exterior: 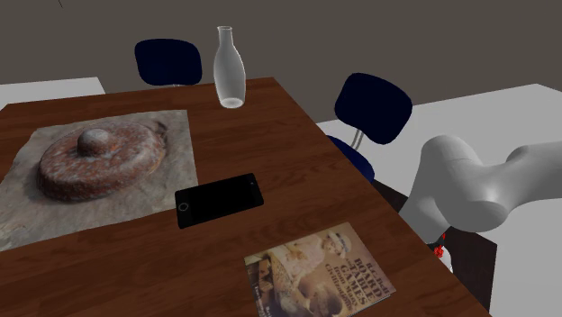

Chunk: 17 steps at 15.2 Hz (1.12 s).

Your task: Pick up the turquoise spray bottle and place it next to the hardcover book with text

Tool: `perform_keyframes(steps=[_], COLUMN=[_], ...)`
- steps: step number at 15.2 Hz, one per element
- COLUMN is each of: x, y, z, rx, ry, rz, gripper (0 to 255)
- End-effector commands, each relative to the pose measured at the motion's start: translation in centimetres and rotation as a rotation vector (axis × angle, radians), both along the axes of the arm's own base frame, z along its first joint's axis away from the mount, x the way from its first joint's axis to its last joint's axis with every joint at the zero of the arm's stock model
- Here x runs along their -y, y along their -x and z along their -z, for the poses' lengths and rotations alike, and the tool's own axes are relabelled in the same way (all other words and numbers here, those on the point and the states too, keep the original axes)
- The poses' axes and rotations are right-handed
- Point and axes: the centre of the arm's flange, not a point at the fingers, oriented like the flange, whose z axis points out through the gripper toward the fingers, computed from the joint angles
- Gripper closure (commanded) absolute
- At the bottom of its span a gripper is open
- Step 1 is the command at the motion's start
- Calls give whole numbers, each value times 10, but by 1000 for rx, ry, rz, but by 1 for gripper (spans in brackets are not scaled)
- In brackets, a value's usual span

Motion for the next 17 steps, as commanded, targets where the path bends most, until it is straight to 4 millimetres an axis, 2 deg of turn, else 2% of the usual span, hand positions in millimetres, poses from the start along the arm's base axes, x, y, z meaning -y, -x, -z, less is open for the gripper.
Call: perform_keyframes(steps=[1, 8, 16, 17], x=[0, 0, 0, 0], y=[0, 0, 0, 0], z=[10, 46, 46, 46], rx=[0, 0, 0, 0], ry=[-1, -1, -1, -1], rz=[0, 0, 0, 0], gripper=[255, 255, 255, 0])
